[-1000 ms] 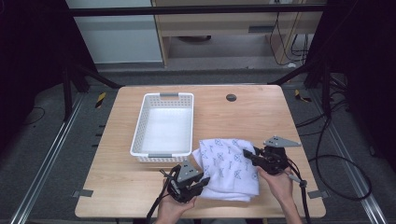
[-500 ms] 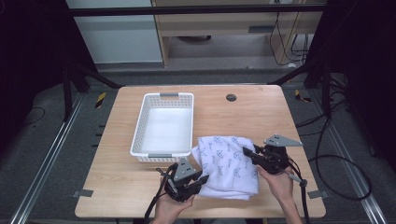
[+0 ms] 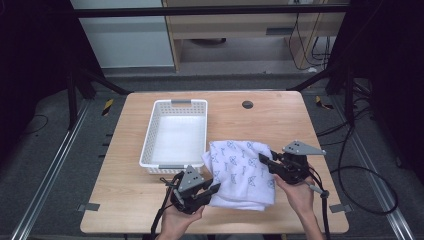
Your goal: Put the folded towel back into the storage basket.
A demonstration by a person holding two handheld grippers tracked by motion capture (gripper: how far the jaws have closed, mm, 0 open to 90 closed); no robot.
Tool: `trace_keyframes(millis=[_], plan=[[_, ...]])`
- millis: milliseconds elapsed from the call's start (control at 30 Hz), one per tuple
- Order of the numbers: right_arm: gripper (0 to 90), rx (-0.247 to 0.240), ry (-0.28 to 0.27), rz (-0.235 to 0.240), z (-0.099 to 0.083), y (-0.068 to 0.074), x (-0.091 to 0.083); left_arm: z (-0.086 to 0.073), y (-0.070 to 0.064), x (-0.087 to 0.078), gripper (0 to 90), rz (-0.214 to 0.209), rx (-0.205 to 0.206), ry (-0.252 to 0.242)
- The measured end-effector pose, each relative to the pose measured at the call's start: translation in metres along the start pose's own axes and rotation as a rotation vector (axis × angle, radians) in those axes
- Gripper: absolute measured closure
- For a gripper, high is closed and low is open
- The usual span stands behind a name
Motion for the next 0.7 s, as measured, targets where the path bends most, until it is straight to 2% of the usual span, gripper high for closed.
trace_keyframes(millis=[367, 700], plan=[[68.4, -0.028, -0.027, -0.004, 0.015, 0.008, -0.003, 0.006, 0.005, -0.009, 75.7, 0.013, -0.007, -0.025], [68.4, -0.038, -0.050, -0.011, 0.031, 0.016, -0.001, 0.014, 0.015, -0.021, 75.8, 0.037, -0.002, -0.049]])
Point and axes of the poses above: each handheld gripper's, and its own axes: x roughly forward along the jaws, z roughly out of its top, y roughly to its left, the point moved 3 cm from there along x, roughly forward along the jaws, and after that the axes turned 4 degrees about y, right-handed, at the moved point
